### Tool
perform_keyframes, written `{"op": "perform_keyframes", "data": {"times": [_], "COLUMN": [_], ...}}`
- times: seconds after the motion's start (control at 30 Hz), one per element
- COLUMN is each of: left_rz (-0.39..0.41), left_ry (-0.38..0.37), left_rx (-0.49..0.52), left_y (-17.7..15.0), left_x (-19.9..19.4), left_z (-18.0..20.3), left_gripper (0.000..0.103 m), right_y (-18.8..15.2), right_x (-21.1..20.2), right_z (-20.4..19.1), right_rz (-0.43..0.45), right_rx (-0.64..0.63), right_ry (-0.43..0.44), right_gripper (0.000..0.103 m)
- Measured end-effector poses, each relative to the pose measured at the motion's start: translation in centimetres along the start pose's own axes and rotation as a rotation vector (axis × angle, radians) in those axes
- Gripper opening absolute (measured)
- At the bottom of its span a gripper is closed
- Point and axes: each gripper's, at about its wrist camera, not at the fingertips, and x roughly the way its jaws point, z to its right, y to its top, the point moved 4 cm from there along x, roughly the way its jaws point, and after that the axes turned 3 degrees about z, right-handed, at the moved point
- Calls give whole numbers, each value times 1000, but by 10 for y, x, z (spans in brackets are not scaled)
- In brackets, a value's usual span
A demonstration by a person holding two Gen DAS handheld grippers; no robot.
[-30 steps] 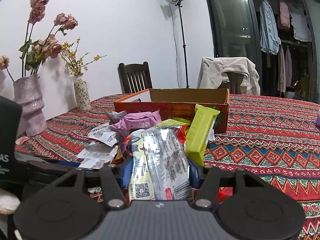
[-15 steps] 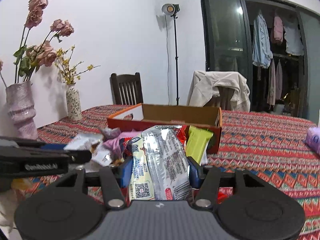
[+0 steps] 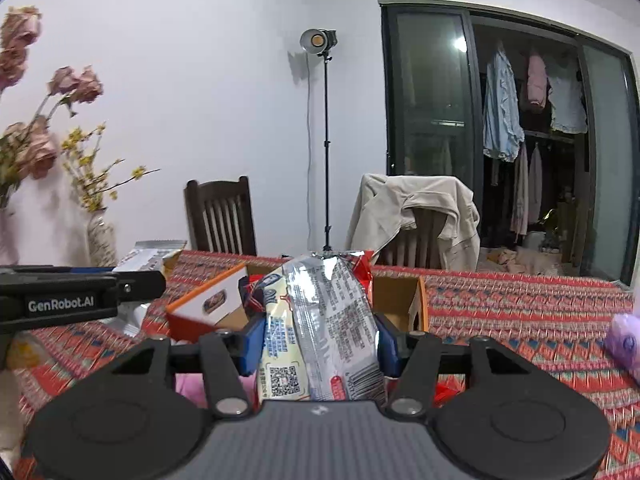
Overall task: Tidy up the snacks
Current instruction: 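Grasp a white sachet with the left tool while the right tool lifts the foil bar, then drop the white sachet and foil bar into the cardboard box with both tools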
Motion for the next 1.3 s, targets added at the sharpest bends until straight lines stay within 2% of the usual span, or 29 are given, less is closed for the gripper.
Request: {"op": "perform_keyframes", "data": {"times": [0.2,0.37,0.57,0.73,0.83,0.87,0.93,0.97,1.0,1.07,1.3], "left_rz": [7,-11,-65,-119,-123,-121,-111,-93,-73,-42,10], "left_ry": [25,57,104,100,90,87,85,94,103,111,107], "left_rx": [-30,-63,-80,-75,-76,-82,-79,-79,-76,-64,-49], "left_y": [23,30,14,-4,-10,-11,-12,-12,-12,-12,-5], "left_x": [54,106,158,178,181,180,178,175,172,168,155], "left_z": [-9,-18,-31,-39,-42,-43,-43,-43,-42,-39,-29], "left_gripper": [42,42,42,42,43,47,68,84,93,103,103], "right_y": [27,32,17,3,-5,-7,-8,-9,-10,-10,-7], "right_x": [63,117,158,175,180,181,180,180,178,175,164], "right_z": [7,15,34,43,44,44,46,47,48,50,51], "right_rz": [-27,-50,-66,-102,-128,-134,-140,-141,-138,-127,-120], "right_rx": [15,48,85,100,107,106,109,116,125,138,152], "right_ry": [-50,-97,-124,-110,-101,-100,-100,-97,-97,-92,-85], "right_gripper": [55,55,55,55,55,57,60,72,90,101,103]}}
